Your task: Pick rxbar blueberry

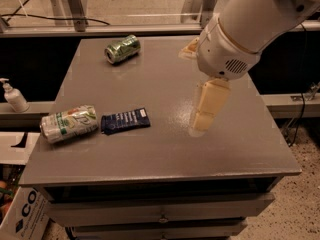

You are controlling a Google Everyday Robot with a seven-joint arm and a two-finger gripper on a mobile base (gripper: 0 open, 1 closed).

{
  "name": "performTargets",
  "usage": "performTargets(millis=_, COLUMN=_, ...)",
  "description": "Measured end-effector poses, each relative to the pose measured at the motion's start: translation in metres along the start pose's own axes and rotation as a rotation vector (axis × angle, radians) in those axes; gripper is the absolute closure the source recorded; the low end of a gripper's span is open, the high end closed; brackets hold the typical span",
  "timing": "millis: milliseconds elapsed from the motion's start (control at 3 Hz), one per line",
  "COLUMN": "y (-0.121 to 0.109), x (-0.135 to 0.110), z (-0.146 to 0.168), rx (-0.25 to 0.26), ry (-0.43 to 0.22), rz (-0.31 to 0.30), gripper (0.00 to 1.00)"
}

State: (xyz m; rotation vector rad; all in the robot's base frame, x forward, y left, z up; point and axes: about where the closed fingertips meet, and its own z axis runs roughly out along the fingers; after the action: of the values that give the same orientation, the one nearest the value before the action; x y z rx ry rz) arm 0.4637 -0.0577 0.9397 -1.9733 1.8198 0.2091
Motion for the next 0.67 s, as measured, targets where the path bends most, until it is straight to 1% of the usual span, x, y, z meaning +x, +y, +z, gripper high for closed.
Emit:
performTargets(millis=333, y=-0.010, x=-0.021, z=0.023, rx=0.004, ry=0.008, rz=-0.025, gripper=0.00)
performTargets(millis=667, y=-0.025, x=-0.042, z=0.059, rx=-0.026, ry=0.047, rz=-0.051, gripper=0.00)
